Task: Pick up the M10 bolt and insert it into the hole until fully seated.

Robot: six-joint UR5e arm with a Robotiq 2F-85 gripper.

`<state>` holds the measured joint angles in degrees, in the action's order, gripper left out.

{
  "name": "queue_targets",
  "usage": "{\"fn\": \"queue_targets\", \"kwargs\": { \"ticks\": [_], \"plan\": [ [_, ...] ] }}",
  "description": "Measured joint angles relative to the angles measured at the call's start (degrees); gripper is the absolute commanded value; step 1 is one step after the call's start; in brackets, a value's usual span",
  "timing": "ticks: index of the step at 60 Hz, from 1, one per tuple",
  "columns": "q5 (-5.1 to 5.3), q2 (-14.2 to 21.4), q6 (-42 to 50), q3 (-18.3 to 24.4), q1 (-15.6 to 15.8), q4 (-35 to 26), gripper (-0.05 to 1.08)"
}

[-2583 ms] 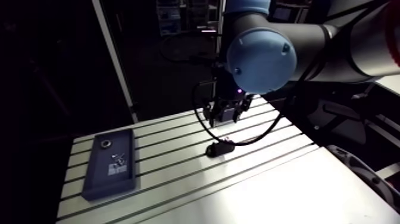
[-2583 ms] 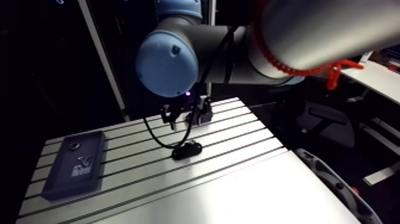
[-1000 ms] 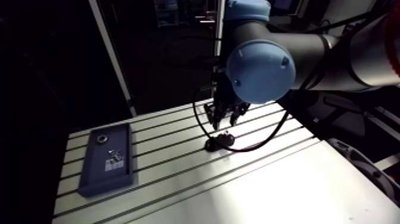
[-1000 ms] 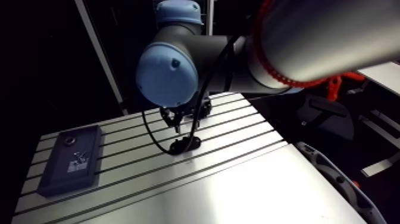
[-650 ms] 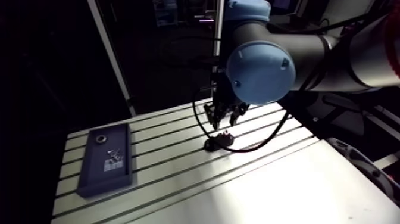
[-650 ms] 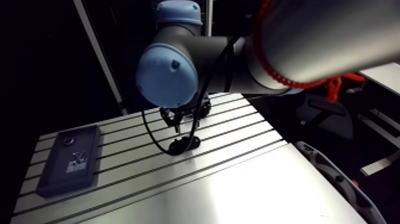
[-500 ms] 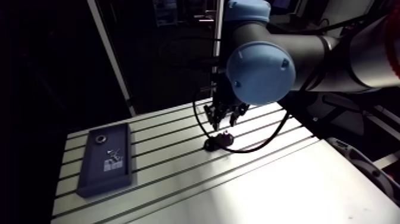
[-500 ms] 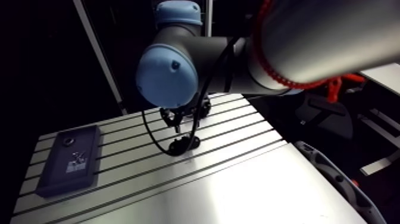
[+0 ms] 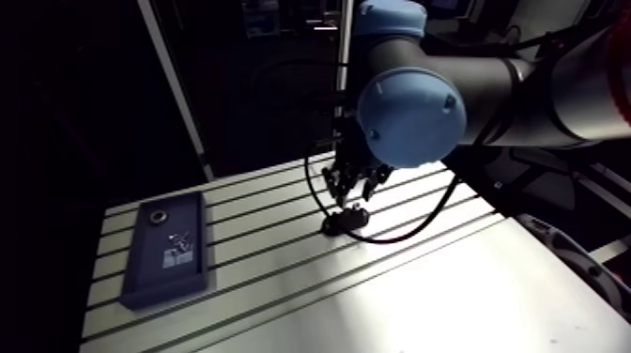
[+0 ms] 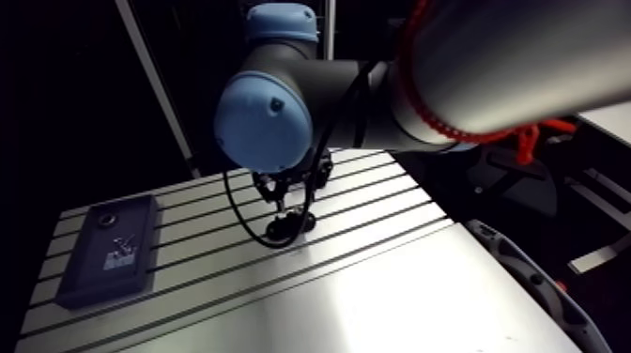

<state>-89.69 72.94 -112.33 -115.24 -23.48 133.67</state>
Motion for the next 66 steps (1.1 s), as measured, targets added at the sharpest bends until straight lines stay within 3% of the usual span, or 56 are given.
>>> {"fn": "queue_targets", "kwargs": {
  "ticks": [41, 66],
  "plan": [
    [-0.1, -0.09, -0.1, -0.02, 0.0, -0.24, 0.46],
    [-0.73, -0.04, -0.25, -0.42, -0.27, -0.25, 0.48]
  ]
}}
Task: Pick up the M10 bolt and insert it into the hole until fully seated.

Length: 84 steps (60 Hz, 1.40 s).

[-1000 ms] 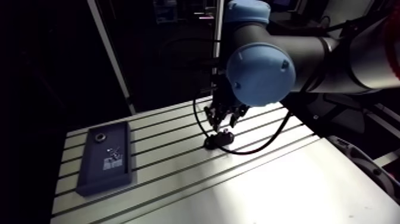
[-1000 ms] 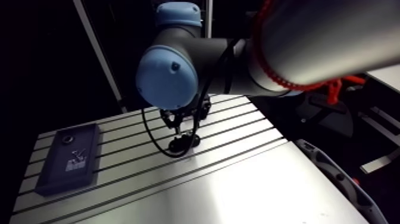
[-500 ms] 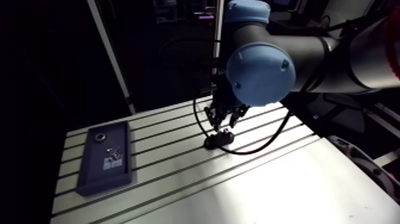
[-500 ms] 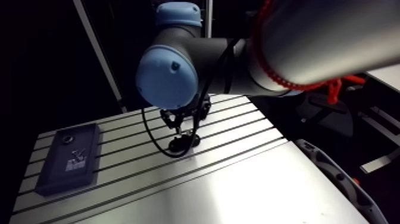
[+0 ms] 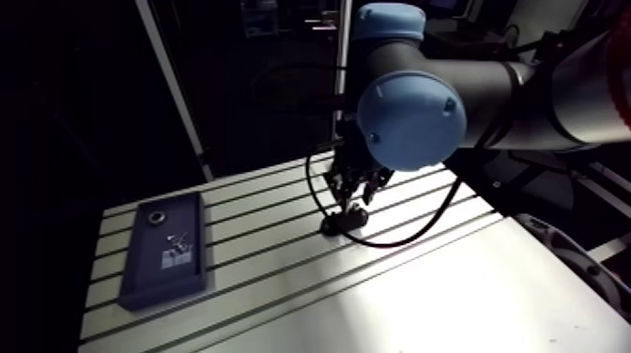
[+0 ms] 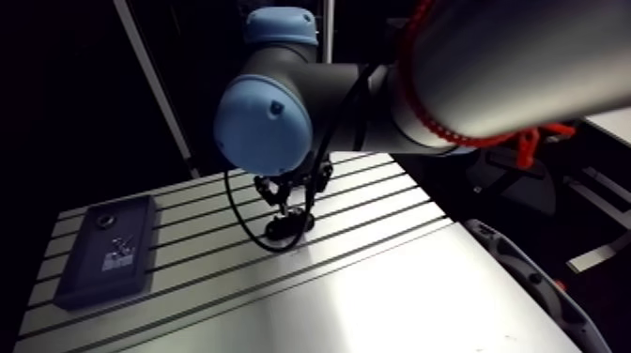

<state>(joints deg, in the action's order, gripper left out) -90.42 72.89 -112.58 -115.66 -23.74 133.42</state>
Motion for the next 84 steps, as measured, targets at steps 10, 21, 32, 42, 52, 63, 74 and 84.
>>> {"fn": "queue_targets", "kwargs": {
  "ticks": [10, 21, 32, 42, 52, 63, 74, 84],
  "plan": [
    [-0.05, 0.01, -0.04, -0.06, -0.12, 0.0, 0.5],
    [-0.06, 0.0, -0.03, -0.2, -0.15, 0.02, 0.52],
    [-0.06, 0.0, -0.01, -0.36, -0.14, 0.05, 0.59],
    [-0.06, 0.01, 0.02, -0.42, -0.1, 0.05, 0.61],
    [-0.06, 0.0, 0.02, -0.42, -0.09, 0.06, 0.63],
    [-0.05, -0.01, 0.02, -0.37, -0.08, 0.08, 0.67],
    [-0.02, -0.07, -0.02, -0.29, -0.08, 0.08, 0.69],
    [0.01, -0.1, -0.02, -0.26, -0.08, 0.05, 0.71]
  ]
}}
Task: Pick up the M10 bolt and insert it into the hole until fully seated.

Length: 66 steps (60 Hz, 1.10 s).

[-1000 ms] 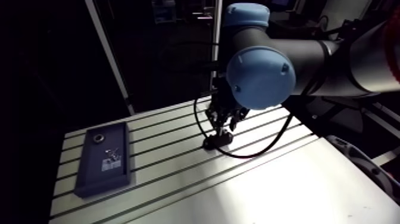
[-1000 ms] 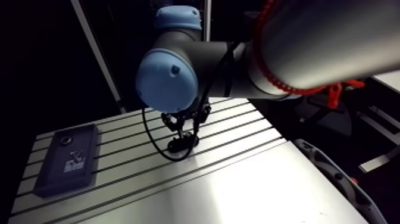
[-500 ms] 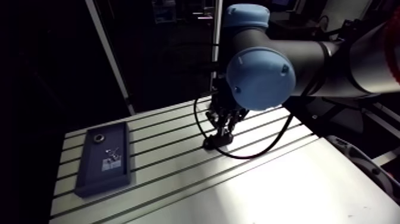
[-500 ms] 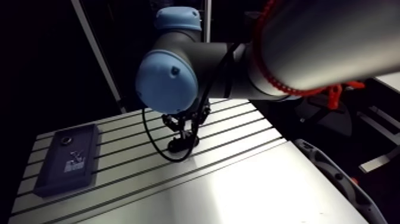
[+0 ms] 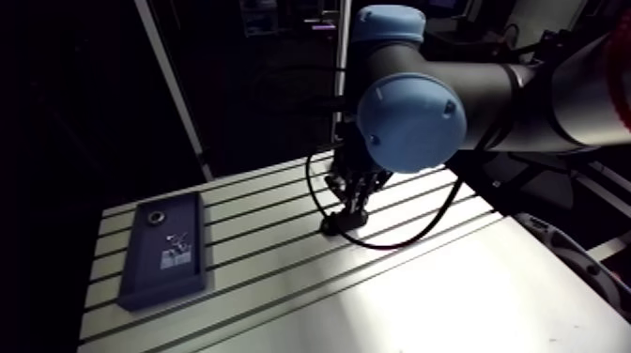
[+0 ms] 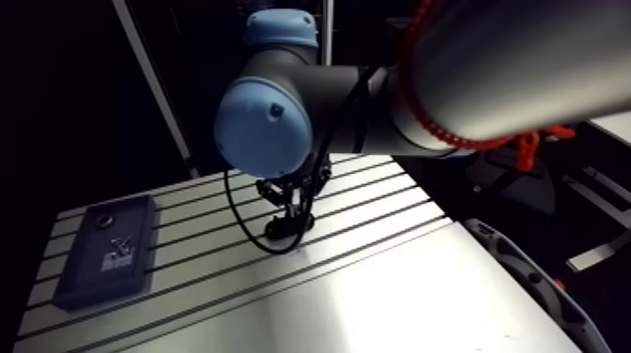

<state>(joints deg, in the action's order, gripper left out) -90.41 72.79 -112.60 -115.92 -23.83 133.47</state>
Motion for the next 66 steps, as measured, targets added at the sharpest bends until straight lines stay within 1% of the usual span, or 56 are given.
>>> {"fn": "queue_targets", "kwargs": {
  "ticks": [32, 40, 45, 46, 56, 66],
  "plan": [
    [0.12, 0.15, -0.03, 0.41, -0.07, -0.25, 0.82],
    [0.16, 0.44, -0.03, 0.87, -0.08, -0.41, 0.88],
    [0.19, 0.64, -0.03, 1.43, -0.08, -0.87, 0.93],
    [0.2, 0.68, -0.03, 1.52, -0.09, -0.95, 0.97],
    [0.35, 1.57, -0.23, 2.92, -0.08, -2.43, 1.06],
    [0.31, 2.8, -0.74, 5.52, -0.06, -5.88, 1.08]
  ]
}}
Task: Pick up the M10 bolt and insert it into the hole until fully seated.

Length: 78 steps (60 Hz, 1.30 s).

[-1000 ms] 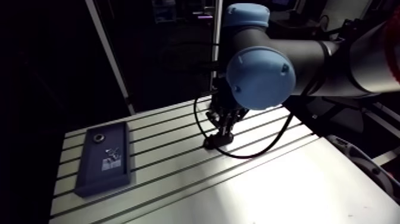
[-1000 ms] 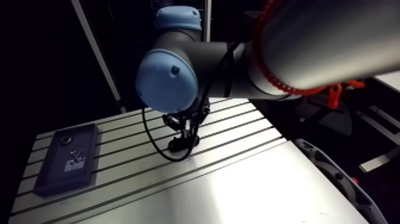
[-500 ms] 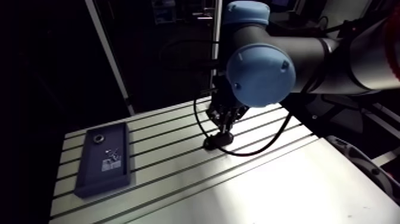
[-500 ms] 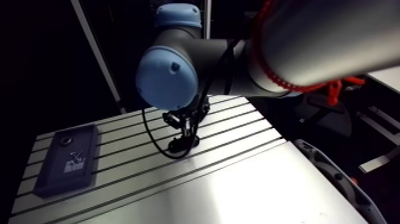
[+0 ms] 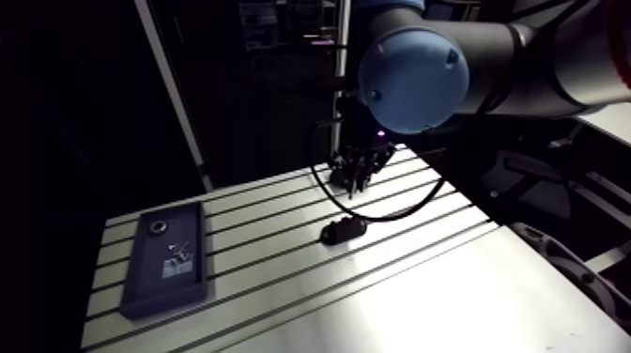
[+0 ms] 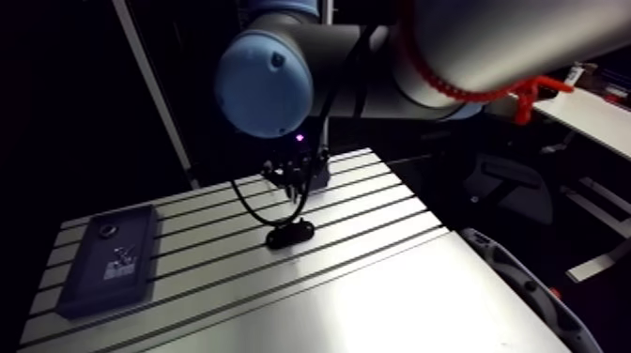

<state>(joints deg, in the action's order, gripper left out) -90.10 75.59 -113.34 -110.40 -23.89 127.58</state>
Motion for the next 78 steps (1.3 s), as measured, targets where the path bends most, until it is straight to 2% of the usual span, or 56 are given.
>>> {"fn": "queue_targets", "kwargs": {
  "ticks": [15, 27, 43, 64, 78],
  "plan": [
    [-0.14, 1.43, 0.3, 6.06, 0.16, -9.66, 1.08],
    [-0.28, 0.87, 1.0, 12.26, 0.13, -17.7, 1.08],
    [-0.57, -4.3, 2.51, 22.48, 0.24, -26.64, 1.08],
    [-0.74, -11.56, 5.43, 33.39, 1.19, -34.13, 1.08],
    [-1.68, -16.42, 7.79, 40.35, 2.1, -38.59, 1.08]
  ]
}}
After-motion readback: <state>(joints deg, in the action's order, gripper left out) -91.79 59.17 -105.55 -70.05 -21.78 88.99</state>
